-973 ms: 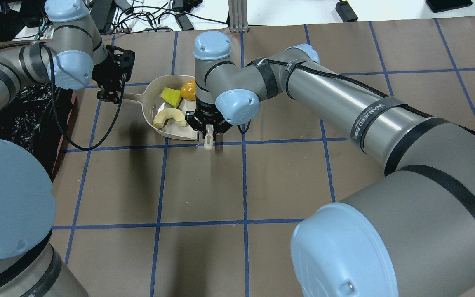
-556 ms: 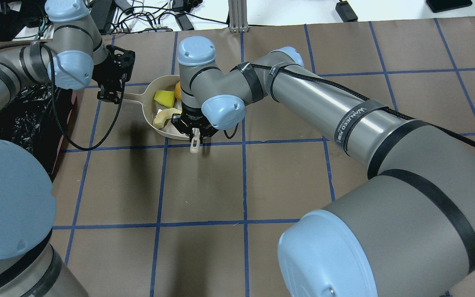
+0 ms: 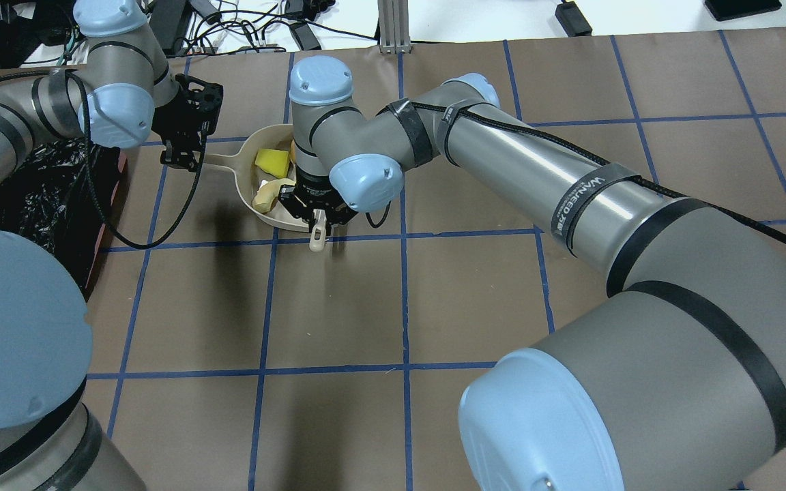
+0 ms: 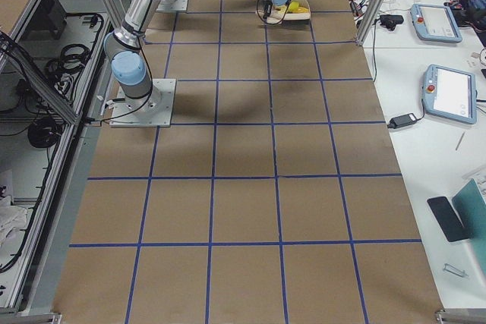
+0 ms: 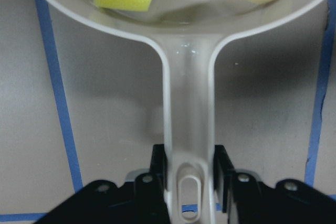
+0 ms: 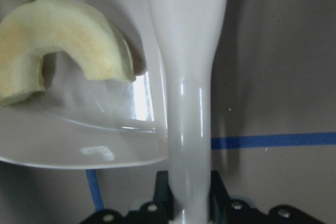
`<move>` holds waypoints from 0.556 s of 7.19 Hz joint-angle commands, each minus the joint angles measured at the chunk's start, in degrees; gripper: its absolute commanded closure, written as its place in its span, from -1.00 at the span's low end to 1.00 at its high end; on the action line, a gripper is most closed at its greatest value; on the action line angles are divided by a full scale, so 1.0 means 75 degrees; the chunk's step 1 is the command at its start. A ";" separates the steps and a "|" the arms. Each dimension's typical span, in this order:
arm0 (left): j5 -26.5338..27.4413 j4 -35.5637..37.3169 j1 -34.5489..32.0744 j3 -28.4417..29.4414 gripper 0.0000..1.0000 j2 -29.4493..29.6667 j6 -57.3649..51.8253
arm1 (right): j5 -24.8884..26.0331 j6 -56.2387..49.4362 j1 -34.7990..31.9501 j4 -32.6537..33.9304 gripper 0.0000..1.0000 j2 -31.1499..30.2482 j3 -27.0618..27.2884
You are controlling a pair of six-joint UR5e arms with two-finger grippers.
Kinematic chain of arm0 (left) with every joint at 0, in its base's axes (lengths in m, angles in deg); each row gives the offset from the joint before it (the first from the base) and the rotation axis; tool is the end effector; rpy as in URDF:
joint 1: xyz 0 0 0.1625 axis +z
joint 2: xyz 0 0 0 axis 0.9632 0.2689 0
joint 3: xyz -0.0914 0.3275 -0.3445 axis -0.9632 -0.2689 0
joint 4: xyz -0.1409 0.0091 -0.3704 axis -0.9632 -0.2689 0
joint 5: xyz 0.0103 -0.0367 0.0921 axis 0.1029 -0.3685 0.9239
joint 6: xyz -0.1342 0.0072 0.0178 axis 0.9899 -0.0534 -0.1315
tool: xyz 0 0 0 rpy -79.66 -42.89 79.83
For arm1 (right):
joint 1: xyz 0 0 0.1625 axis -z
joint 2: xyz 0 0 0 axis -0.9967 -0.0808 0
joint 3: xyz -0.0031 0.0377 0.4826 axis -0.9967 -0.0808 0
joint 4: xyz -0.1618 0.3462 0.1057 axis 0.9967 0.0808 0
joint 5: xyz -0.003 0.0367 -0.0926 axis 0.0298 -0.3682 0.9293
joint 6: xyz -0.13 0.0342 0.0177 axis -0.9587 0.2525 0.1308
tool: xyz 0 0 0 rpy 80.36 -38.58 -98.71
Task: Sweep and dump trash into bin
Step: 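Sweep the potato into the dustpan with the right-held brush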
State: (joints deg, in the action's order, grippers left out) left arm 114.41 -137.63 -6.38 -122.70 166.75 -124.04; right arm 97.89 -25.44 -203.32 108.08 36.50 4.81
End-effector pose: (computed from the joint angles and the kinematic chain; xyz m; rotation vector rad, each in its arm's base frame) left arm -0.0114 -0.6972 0.2740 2.2370 2.1342 0.0895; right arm 0.4971 -0.5879 0.2361 0.1586 2.9519 0.2057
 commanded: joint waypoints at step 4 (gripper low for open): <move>-0.0163 0.0002 0.0001 -0.0070 0.89 -0.0047 -0.0003 | 0.0481 -0.0362 0.0293 -0.0493 1.00 -0.0259 0.0108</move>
State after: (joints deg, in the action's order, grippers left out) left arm 113.82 -137.62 -6.37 -123.03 166.51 -124.06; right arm 99.53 -27.18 -201.87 106.58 35.47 5.58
